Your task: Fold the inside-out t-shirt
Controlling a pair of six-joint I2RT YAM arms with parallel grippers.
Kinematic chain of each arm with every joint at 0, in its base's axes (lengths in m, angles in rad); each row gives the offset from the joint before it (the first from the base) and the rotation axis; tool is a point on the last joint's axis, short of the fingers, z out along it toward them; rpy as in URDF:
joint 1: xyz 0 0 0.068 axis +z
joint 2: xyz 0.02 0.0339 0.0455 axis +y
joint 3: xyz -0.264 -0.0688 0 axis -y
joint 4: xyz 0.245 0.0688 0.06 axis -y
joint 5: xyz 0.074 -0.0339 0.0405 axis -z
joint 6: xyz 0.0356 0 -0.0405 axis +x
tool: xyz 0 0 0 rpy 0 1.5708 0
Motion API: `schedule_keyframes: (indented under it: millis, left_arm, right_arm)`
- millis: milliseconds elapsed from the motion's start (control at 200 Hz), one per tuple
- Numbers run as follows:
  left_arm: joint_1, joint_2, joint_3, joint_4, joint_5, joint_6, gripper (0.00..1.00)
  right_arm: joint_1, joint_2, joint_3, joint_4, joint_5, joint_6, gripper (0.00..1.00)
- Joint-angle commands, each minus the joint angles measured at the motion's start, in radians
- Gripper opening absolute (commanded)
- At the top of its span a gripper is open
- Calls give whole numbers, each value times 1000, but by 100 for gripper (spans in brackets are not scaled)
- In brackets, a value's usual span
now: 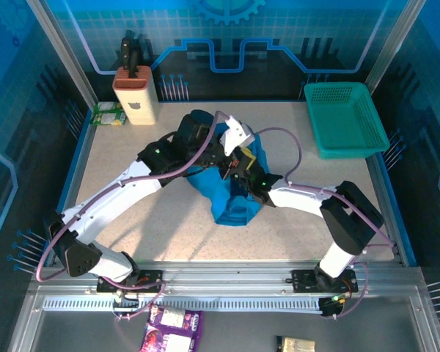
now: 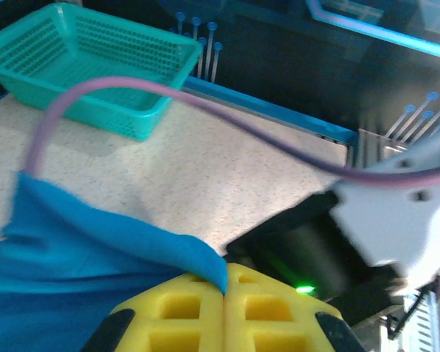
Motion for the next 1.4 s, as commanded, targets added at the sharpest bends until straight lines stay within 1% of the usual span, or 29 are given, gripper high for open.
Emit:
schedule_keyframes:
  millis: [0,160,250,285,370,470,555,620,670,735,765,826,851,876,891,916,921,926,986,1071,1141,1246,1316,1396]
  left_arm:
    - [-68,-2,77,-34,60,-29,0]
    - [-117,8,163,-72,77,-34,0]
    - [-132,2,198,-85,86,-42,0]
    - [-136,-3,202,-85,87,-45,0]
    - [-136,-18,204,-79,71,-57,0]
    - [-136,-36,205,-73,28,-66,0]
    - [-133,-40,219,-83,-44,-69,0]
    - [-124,-38,233,-105,-113,-75,0]
    - [-100,-33,240,-127,-152,-89,0]
    - [-47,-33,234,-138,-189,-132,0]
    - [-18,-36,227,-139,-198,-156,0]
    - [41,-45,201,-131,-204,-200,0]
    - [65,-50,189,-128,-205,-218,0]
    - [91,-55,177,-123,-203,-236,0]
    - [106,-57,170,-120,-202,-245,0]
    - [131,-60,161,-118,-199,-263,0]
    - [138,-60,157,-117,-199,-266,0]
    - [145,-60,153,-117,-199,-267,0]
    - [214,-62,117,-105,-193,-305,0]
    - [312,-55,39,-74,-167,-350,0]
    - [380,-33,-25,-50,-147,-375,0]
    - [453,24,-110,1,-114,-407,0]
    - [484,69,-161,66,-72,-435,0]
    - [497,139,-176,99,-61,-445,0]
  right_arm:
    - [-33,89,55,96,-37,45,11]
    - [-66,228,144,89,-77,76,18]
    - [-86,298,206,64,-120,86,28]
    - [-93,320,230,44,-136,91,34]
    - [-98,378,295,-43,-160,83,54]
    - [-94,431,361,-215,-166,84,69]
    - [-88,459,398,-359,-163,75,75]
    - [-84,458,398,-455,-152,60,75]
    - [-81,447,381,-513,-143,46,75]
    - [-82,425,342,-576,-125,31,73]
    - [-84,412,315,-590,-116,21,69]
    - [-92,372,257,-610,-104,13,65]
    - [-97,355,236,-615,-106,11,60]
    - [-104,334,206,-620,-114,9,53]
    - [-106,327,198,-621,-118,7,51]
    - [-112,309,176,-623,-127,4,44]
    - [-114,301,169,-623,-131,2,42]
    - [-114,301,169,-623,-131,2,42]
    - [-121,256,132,-629,-159,-10,28]
    - [-123,182,100,-653,-213,-29,15]
    - [-124,119,89,-678,-262,-39,8]
    - [-120,3,92,-718,-355,-53,0]
    - [-120,-65,108,-742,-437,-62,0]
    - [-112,-144,138,-769,-520,-74,0]
